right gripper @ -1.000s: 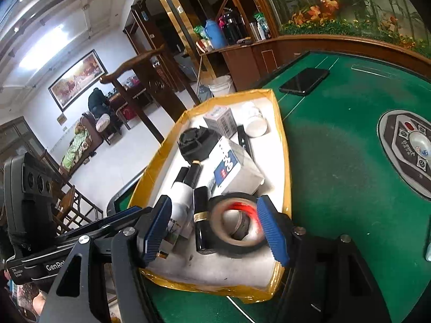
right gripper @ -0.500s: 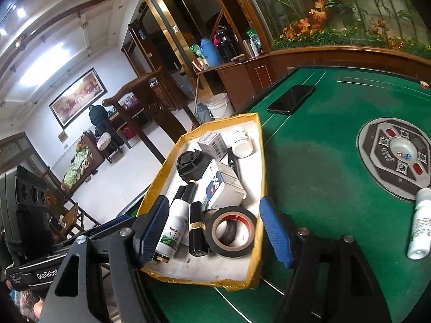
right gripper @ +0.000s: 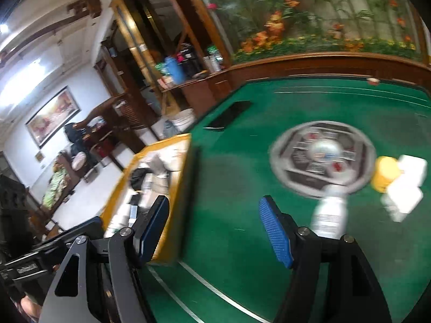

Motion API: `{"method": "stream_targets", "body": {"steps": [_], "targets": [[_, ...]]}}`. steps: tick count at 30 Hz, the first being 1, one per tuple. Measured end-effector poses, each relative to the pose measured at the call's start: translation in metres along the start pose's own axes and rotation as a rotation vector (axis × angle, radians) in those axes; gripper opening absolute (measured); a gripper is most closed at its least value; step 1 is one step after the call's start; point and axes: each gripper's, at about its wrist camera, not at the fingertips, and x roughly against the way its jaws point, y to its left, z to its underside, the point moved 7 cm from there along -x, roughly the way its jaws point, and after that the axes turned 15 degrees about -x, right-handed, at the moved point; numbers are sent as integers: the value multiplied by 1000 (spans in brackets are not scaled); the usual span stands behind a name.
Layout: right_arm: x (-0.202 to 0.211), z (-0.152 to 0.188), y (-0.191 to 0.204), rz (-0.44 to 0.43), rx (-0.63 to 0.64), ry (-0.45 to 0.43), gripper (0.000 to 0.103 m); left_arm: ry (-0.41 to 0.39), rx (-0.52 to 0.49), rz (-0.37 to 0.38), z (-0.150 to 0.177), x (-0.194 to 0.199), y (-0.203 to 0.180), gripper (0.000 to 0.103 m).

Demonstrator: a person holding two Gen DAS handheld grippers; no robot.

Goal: Organize rigid objects
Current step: 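Grasp another white bottle with the left gripper while the right grasps a white charger block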

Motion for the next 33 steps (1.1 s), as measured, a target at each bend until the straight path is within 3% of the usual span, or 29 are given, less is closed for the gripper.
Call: {"method": "stream_targets", "body": {"steps": [5, 11, 18, 26, 33], "targets": [[30, -20, -70, 84, -111, -56, 69, 42, -90, 51, 6, -19, -47, 81], [56, -37, -127, 122, -272, -125, 69, 102, -147, 75, 21, -36, -70, 81], [52, -35, -139, 93, -354, -81, 69, 154, -177, 95, 23, -60, -85, 81], [80, -52, -175, 169, -447, -195, 69, 219, -267, 158, -13, -115, -138, 81], [82, -57, -211, 211, -540, -195, 69, 294, -345, 94, -19, -180, -165, 78]]}}
